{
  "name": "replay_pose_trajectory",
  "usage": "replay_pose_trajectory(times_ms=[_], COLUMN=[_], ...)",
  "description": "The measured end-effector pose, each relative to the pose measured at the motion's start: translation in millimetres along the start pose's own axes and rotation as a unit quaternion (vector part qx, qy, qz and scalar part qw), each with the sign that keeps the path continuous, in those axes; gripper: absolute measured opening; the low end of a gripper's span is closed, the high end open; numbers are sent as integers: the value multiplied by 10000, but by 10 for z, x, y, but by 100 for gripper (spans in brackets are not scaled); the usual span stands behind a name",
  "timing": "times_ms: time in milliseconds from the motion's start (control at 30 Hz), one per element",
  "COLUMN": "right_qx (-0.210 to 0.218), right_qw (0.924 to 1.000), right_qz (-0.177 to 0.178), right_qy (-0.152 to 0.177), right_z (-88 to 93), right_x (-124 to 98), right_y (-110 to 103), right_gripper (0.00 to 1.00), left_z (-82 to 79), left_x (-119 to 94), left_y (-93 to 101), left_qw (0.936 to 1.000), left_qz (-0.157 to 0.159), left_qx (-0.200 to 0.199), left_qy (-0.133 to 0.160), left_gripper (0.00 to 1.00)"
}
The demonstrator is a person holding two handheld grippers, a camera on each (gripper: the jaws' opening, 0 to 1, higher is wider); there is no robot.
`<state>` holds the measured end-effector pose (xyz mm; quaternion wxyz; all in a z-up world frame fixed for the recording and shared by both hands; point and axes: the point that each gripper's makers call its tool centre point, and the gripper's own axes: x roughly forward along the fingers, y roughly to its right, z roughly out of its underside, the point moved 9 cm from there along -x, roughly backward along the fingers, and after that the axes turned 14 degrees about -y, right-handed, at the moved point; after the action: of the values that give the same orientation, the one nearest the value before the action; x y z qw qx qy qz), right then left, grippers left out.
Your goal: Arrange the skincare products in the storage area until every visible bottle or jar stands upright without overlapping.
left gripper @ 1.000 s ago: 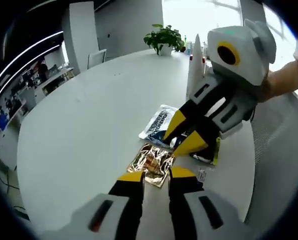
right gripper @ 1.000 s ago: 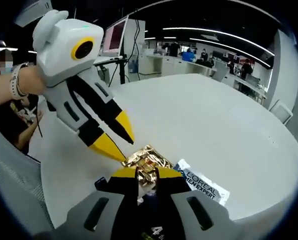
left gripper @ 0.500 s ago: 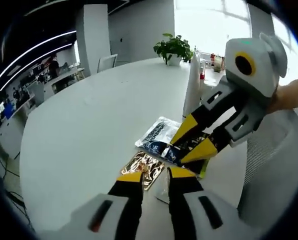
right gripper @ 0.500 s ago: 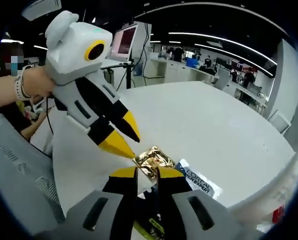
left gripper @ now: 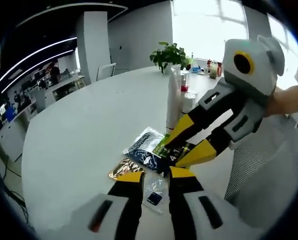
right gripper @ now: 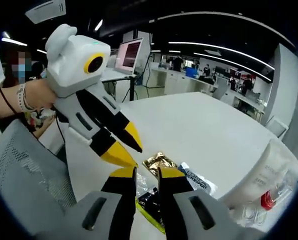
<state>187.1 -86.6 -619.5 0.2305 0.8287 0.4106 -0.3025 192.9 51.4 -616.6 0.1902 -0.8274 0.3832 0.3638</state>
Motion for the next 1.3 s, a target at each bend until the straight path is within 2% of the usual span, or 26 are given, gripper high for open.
replay_pose_trajectory(times_ms=[167,500,700,800,867,933,1133,1300], right_qx=[50,173,285,319,352,357,587,815], right_qw=[10000,9996,9986,9979,9974,9968,9950,9917], right_qz=[42,238,438,547,623,705,807,990], right_qy=[-18,31,90,111,123,103,-5,-47], right_z=[94,239,328,360,372,395,524,657], right_x=[-116,-423,-625,-767,-839,-915,-1070,-1157], right_y=[-35,-33,38,85,105,147,250,305], right_gripper=[17,17,20,23,27,32,52,69], left_z=[-11,6,16,20,21,16,72,152], left_x=[-102,-317,-486,-545,-590,-647,-737,-751], left_y=[87,206,236,255,277,300,271,293], left_qw=[10000,9999,9997,9994,9994,9988,9968,9959], left_qz=[56,-60,-233,-306,-323,-447,-640,-631], left_qx=[78,145,-68,-118,-103,-139,-424,-599], left_qy=[23,14,88,99,50,123,220,256], left_gripper=[20,21,22,25,28,31,44,52])
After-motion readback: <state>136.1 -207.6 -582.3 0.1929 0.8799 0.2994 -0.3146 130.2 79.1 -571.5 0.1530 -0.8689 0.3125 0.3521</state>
